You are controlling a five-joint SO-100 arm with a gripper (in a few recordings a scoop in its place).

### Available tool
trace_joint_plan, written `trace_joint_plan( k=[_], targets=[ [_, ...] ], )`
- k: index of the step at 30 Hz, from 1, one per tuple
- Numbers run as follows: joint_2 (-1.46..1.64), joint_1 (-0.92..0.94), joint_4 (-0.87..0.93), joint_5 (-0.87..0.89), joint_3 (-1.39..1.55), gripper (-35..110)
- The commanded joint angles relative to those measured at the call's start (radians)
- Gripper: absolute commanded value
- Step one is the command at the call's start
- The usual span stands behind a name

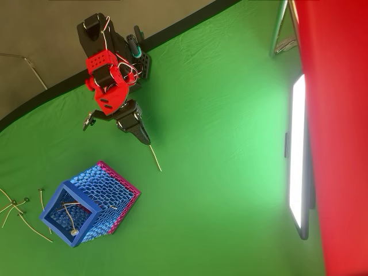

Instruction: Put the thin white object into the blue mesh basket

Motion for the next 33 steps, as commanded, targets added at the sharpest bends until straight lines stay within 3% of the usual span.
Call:
trace_joint_plan(
  k=[1, 33],
  targets=[
    [0.008, -0.009, 0.006, -0.005, 0.006, 1],
    [-0.066, -0.011, -0.002, -0.005, -0.021, 1]
  ],
)
